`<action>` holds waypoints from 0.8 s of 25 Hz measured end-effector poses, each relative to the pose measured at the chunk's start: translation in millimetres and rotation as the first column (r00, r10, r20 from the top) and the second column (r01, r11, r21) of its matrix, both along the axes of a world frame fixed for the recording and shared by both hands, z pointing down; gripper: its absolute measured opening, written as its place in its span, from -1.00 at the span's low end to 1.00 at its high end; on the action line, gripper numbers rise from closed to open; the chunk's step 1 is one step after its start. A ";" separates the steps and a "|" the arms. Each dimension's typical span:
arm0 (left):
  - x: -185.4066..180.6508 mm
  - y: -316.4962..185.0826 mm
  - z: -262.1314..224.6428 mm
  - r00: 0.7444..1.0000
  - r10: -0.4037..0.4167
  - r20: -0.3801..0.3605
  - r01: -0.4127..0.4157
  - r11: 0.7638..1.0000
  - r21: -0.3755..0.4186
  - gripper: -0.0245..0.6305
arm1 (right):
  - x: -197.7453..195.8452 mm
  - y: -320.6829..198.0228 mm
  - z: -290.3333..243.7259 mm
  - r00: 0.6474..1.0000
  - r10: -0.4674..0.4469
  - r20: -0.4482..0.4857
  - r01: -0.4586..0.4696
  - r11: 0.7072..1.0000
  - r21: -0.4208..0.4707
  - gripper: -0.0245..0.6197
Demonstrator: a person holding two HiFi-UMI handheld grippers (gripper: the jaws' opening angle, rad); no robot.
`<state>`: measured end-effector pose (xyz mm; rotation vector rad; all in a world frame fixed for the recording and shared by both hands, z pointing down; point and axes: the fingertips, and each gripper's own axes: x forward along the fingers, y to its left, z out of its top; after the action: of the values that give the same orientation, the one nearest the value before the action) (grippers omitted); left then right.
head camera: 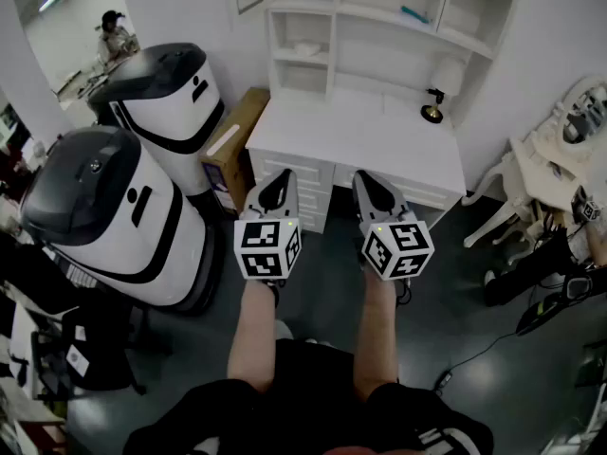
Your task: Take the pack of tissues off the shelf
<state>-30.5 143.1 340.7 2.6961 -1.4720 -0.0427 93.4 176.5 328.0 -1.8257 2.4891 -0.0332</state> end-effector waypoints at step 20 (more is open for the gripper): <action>1.5 -1.0 -12.5 0.999 -0.008 -0.037 0.008 1.000 0.001 -0.89 | 16.8 2.7 -16.7 0.998 0.005 0.059 -0.008 0.999 0.049 -0.87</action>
<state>-29.0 142.1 328.2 2.6756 -1.4731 -0.0938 110.2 179.2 311.3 -1.7870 2.4227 -0.0247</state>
